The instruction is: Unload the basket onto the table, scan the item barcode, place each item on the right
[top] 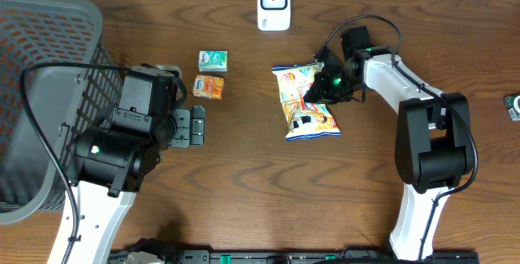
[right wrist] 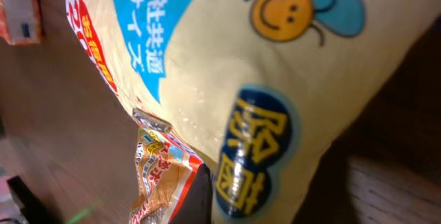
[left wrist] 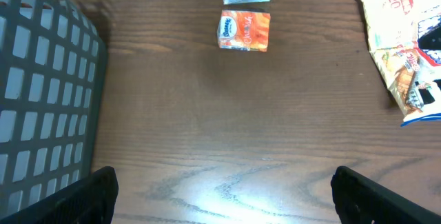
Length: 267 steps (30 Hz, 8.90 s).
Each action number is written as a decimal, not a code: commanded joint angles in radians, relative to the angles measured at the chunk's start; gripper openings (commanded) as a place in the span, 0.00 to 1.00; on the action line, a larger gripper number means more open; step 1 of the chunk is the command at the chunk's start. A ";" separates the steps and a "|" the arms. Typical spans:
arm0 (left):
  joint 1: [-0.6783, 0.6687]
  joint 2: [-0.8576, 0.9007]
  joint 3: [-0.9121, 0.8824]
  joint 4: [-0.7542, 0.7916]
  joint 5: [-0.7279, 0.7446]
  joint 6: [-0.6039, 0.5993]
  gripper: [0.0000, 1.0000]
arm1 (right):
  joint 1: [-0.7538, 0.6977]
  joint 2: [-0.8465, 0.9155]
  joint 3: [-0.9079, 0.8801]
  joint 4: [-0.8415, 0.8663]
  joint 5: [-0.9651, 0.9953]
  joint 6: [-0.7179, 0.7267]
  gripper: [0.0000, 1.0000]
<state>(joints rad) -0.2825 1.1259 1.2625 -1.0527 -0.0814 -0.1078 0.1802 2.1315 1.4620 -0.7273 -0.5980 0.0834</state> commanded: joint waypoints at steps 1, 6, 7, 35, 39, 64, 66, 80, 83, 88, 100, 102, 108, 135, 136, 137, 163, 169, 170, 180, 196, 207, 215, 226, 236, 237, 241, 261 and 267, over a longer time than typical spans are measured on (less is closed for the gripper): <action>0.000 0.004 0.013 -0.005 -0.006 0.001 0.98 | -0.006 -0.022 -0.010 0.011 0.033 0.059 0.01; 0.000 0.004 0.013 -0.005 -0.006 0.001 0.98 | -0.012 -0.175 -0.009 -0.030 0.325 0.119 0.01; 0.000 0.004 0.013 -0.005 -0.006 0.001 0.98 | -0.006 -0.211 -0.009 -0.045 0.408 0.133 0.01; 0.000 0.004 0.013 -0.005 -0.006 0.001 0.98 | 0.302 -0.190 -0.035 -0.176 1.304 0.293 0.22; 0.000 0.004 0.013 -0.005 -0.006 0.001 0.98 | 0.375 -0.190 -0.035 -0.127 1.227 0.281 0.46; 0.000 0.004 0.013 -0.005 -0.006 0.001 0.98 | 0.399 -0.190 0.245 -0.228 0.947 0.241 0.35; 0.000 0.004 0.013 -0.005 -0.006 0.001 0.98 | 0.360 -0.190 0.245 -0.247 0.944 0.241 0.18; 0.000 0.004 0.013 -0.005 -0.006 0.001 0.98 | 0.216 -0.048 0.157 -0.296 0.404 0.110 0.01; 0.000 0.004 0.013 -0.005 -0.006 0.001 0.98 | 0.243 0.011 0.135 -0.321 0.405 0.110 0.01; 0.000 0.004 0.013 -0.005 -0.006 0.001 0.98 | 0.293 0.074 0.127 -0.312 0.417 0.110 0.01; 0.000 0.004 0.013 -0.005 -0.006 0.001 0.98 | 0.269 -0.102 0.272 -0.372 0.730 0.194 0.01; 0.000 0.004 0.013 -0.005 -0.006 0.001 0.98 | 0.254 -0.127 0.272 -0.354 0.779 0.231 0.01; 0.000 0.004 0.013 -0.005 -0.006 0.001 0.98 | 0.216 -0.114 0.245 -0.273 0.773 0.235 0.01; 0.000 0.004 0.013 -0.005 -0.006 0.001 0.98 | 0.219 -0.126 0.298 -0.321 0.673 0.223 0.08; 0.000 0.004 0.013 -0.005 -0.006 0.001 0.98 | 0.226 -0.136 0.298 -0.347 0.663 0.223 0.11; 0.000 0.004 0.013 -0.005 -0.006 0.001 0.98 | 0.236 -0.142 0.298 -0.380 0.647 0.222 0.11; 0.000 0.004 0.013 -0.005 -0.006 0.001 0.98 | 0.349 -0.144 0.016 -0.324 0.567 0.259 0.01; 0.000 0.004 0.013 -0.005 -0.006 0.001 0.98 | 0.307 -0.144 0.194 -0.477 0.742 0.260 0.02; 0.000 0.004 0.013 -0.005 -0.006 0.001 0.98 | 0.303 -0.144 0.209 -0.480 0.758 0.260 0.03; 0.000 0.004 0.013 -0.005 -0.006 0.001 0.98 | 0.288 -0.143 0.156 -0.335 0.713 0.261 0.28; 0.000 0.004 0.013 -0.005 -0.006 0.001 0.98 | 0.286 -0.145 -0.079 -0.135 0.652 0.298 0.31; 0.000 0.004 0.013 -0.005 -0.006 0.001 0.98 | 0.278 -0.145 0.170 -0.358 0.569 0.298 0.43; 0.000 0.004 0.013 -0.005 -0.006 0.001 0.98 | 0.362 -0.137 0.151 -0.228 0.584 0.336 0.55; 0.000 0.004 0.013 -0.005 -0.006 0.001 0.98 | 0.475 -0.116 0.144 -0.210 0.869 0.400 0.69; 0.000 0.004 0.013 -0.005 -0.006 0.001 0.98 | 0.475 -0.116 0.080 -0.148 0.870 0.462 0.67; 0.000 0.004 0.013 -0.005 -0.006 0.001 0.98 | 0.477 -0.116 0.064 -0.127 0.869 0.462 0.67; 0.000 0.004 0.013 -0.005 -0.006 0.001 0.98 | 0.491 -0.115 -0.006 -0.057 0.861 0.462 0.64; 0.000 0.004 0.013 -0.005 -0.006 0.001 0.98 | 0.496 -0.116 -0.051 -0.189 0.873 0.425 0.29; 0.000 0.004 0.013 -0.005 -0.006 0.001 0.98 | 0.472 -0.116 -0.040 -0.251 0.912 0.436 0.28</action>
<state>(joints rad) -0.2825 1.1259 1.2625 -1.0527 -0.0814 -0.1078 0.6674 2.0052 1.4170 -0.9695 0.2630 0.5144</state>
